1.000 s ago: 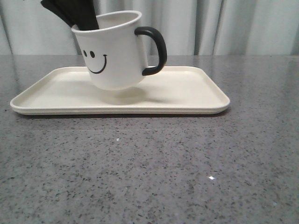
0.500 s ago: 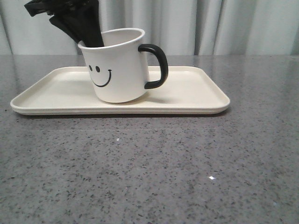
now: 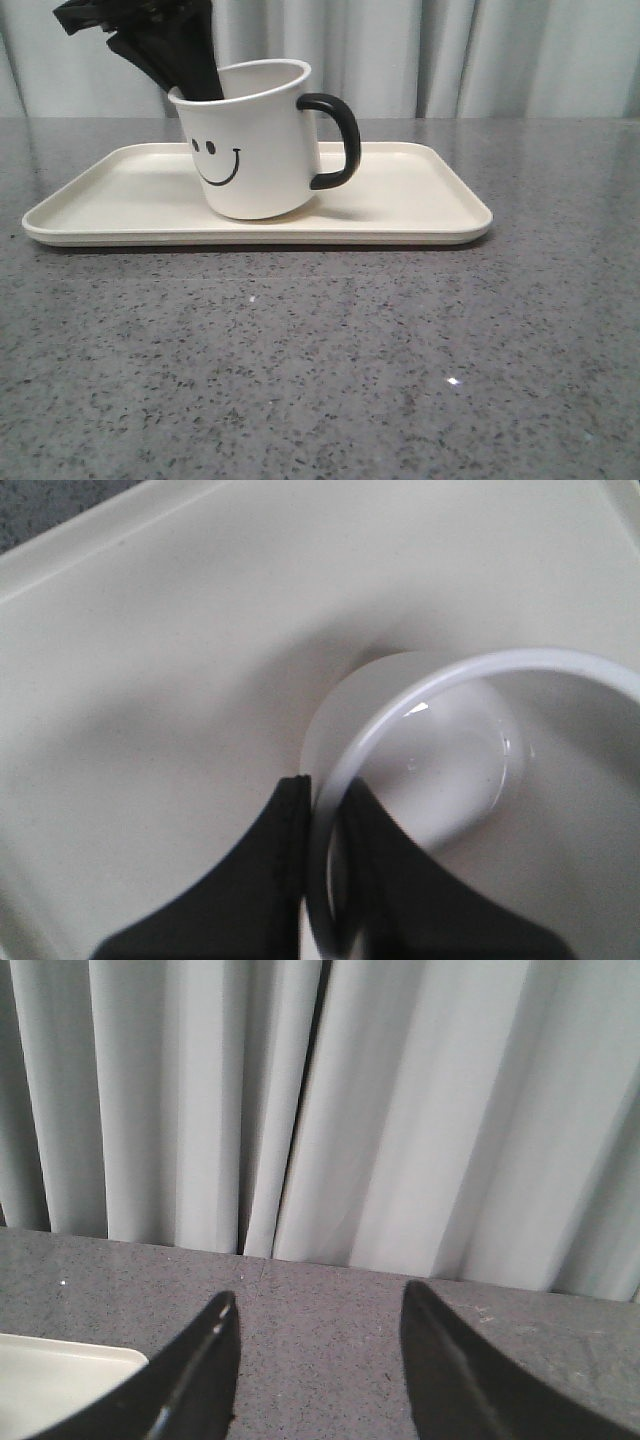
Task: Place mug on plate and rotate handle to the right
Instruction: 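Open the left gripper and lift it out of the mug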
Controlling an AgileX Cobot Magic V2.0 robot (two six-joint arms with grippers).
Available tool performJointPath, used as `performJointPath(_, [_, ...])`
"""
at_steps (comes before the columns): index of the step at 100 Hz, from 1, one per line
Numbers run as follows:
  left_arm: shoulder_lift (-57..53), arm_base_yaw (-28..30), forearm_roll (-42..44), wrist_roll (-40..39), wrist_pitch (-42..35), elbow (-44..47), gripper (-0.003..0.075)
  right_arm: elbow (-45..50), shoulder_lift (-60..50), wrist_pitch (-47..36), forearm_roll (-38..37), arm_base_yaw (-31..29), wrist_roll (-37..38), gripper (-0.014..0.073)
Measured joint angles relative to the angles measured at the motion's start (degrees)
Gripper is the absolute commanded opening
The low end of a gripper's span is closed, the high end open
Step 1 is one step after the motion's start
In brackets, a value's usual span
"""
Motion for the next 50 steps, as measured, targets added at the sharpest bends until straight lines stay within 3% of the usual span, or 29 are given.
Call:
performJointPath(22, [0.0,0.0,0.0,0.0,0.0,0.0,0.0003,0.0,0.0,0.0,0.0,0.0,0.0,0.0384])
performJointPath(50, [0.0,0.0,-0.1,0.0,0.6,0.0,0.0143,0.0,0.0,0.0,0.0,0.0,0.0,0.0384])
